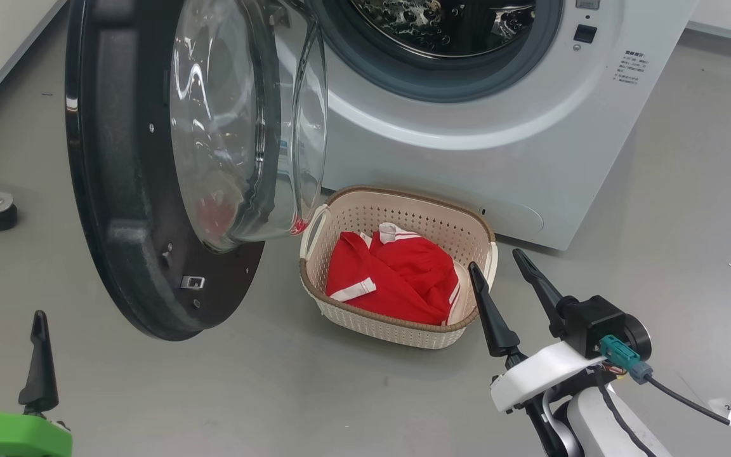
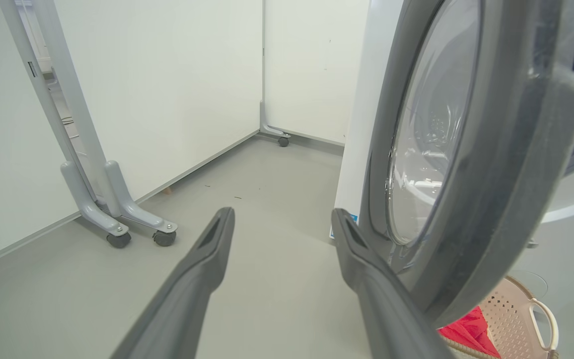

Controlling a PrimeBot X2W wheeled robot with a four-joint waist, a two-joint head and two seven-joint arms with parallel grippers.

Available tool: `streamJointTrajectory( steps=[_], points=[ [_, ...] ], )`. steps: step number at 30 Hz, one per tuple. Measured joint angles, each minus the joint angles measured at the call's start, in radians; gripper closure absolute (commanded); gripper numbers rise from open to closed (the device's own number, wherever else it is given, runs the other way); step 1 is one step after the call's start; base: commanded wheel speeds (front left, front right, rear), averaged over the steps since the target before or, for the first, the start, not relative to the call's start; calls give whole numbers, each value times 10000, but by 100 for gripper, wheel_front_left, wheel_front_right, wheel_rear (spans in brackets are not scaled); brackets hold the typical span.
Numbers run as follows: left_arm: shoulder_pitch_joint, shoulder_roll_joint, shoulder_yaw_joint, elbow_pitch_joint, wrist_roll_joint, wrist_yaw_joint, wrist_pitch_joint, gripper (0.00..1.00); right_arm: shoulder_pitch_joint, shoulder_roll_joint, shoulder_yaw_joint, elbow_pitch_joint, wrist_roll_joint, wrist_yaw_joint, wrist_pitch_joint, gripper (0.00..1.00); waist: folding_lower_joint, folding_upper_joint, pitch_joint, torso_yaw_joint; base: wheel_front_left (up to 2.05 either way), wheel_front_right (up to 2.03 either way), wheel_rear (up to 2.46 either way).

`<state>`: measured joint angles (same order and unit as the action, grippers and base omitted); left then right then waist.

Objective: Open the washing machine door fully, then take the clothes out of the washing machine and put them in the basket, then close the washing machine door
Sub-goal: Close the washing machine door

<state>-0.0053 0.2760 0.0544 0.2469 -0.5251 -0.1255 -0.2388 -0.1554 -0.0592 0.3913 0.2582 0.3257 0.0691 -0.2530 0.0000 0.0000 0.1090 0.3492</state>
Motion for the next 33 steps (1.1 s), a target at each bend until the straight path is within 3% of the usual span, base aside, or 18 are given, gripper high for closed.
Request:
streamJointTrajectory(
  steps=[22, 23, 24, 26, 33],
  points=[
    [-102, 194, -192, 155, -12, 0, -88, 0, 14, 0, 111, -13, 88, -2, 0, 0, 0, 0, -95, -18, 0, 0, 0],
    [-104, 199, -201, 163, -17, 0, -90, 13, 16, 0, 113, -13, 88, -2, 0, 0, 0, 0, -92, -17, 0, 0, 0],
    [-105, 198, -221, 194, -35, 0, -90, 55, 17, 0, 115, -13, 90, -4, 0, 0, 0, 0, -88, -17, 0, 0, 0],
    [-105, 198, -244, 242, -104, 0, -90, 100, 18, 0, 119, -13, 90, -13, 0, 0, 0, 0, -73, -17, 0, 0, 0],
    [-120, 209, -372, 247, -115, 0, -90, 100, 18, 0, 119, -27, 102, -29, 0, 0, 0, 0, 9, -15, 0, 0, 0]
  ],
)
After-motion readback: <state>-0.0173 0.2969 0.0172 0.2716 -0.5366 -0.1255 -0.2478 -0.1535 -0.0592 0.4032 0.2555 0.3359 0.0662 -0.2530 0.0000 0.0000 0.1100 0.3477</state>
